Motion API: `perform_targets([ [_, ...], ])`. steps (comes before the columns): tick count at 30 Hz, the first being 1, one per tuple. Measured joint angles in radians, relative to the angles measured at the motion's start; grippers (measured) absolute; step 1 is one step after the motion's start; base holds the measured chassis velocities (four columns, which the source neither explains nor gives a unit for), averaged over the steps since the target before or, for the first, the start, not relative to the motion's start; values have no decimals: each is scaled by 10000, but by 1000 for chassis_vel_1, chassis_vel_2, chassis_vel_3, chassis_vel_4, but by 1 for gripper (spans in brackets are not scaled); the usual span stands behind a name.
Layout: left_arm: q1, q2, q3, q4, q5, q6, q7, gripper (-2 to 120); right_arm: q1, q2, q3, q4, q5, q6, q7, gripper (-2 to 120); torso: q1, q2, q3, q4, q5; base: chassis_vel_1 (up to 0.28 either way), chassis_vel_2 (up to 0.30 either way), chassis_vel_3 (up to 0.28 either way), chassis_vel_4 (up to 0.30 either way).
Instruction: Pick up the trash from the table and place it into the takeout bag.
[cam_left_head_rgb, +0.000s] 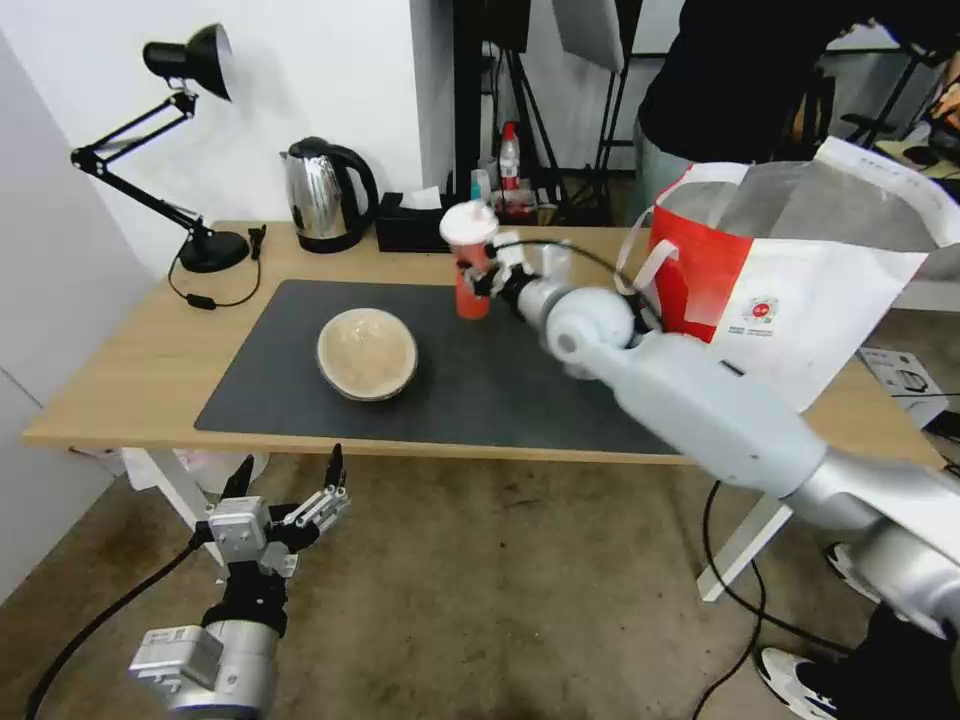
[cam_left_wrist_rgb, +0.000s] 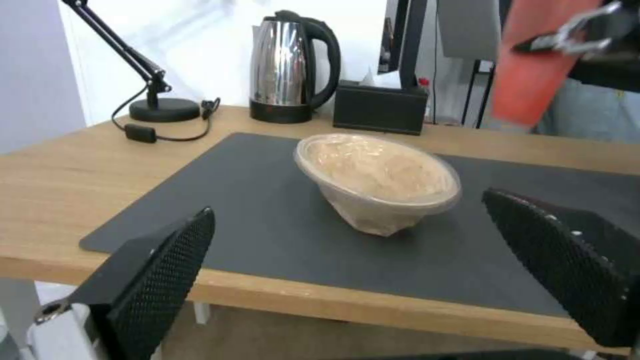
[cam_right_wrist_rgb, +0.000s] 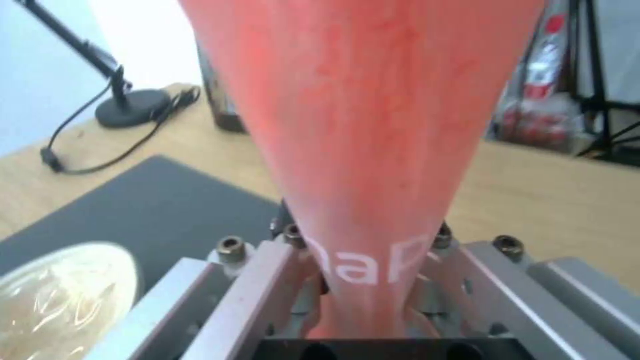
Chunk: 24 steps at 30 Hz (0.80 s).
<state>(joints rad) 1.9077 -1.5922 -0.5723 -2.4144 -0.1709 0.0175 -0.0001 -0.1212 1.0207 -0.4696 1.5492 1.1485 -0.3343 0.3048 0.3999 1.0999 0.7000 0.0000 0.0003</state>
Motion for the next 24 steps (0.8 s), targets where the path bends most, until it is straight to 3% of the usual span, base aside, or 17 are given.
perform_targets([
  [3,-14,0,23,-8,0,1,-2,100,261,-601,239,492,312,-50,66,4,0,0,0,0,0,0,0,0,0],
  [10,-26,3,36,-54,1,6,-3,100,954,-1747,585,1323,831,-252,92,4,0,0,0,-2,-1,0,0,0,0],
  [14,-15,24,55,-134,0,9,-3,100,1886,-2884,1139,2024,1795,-1055,615,4,0,0,0,-1,-2,0,0,0,0],
  [24,58,65,125,-299,25,3,6,100,2771,-4343,1576,2763,2782,-2164,1312,4,0,1,-1,0,-1,0,0,0,0],
])
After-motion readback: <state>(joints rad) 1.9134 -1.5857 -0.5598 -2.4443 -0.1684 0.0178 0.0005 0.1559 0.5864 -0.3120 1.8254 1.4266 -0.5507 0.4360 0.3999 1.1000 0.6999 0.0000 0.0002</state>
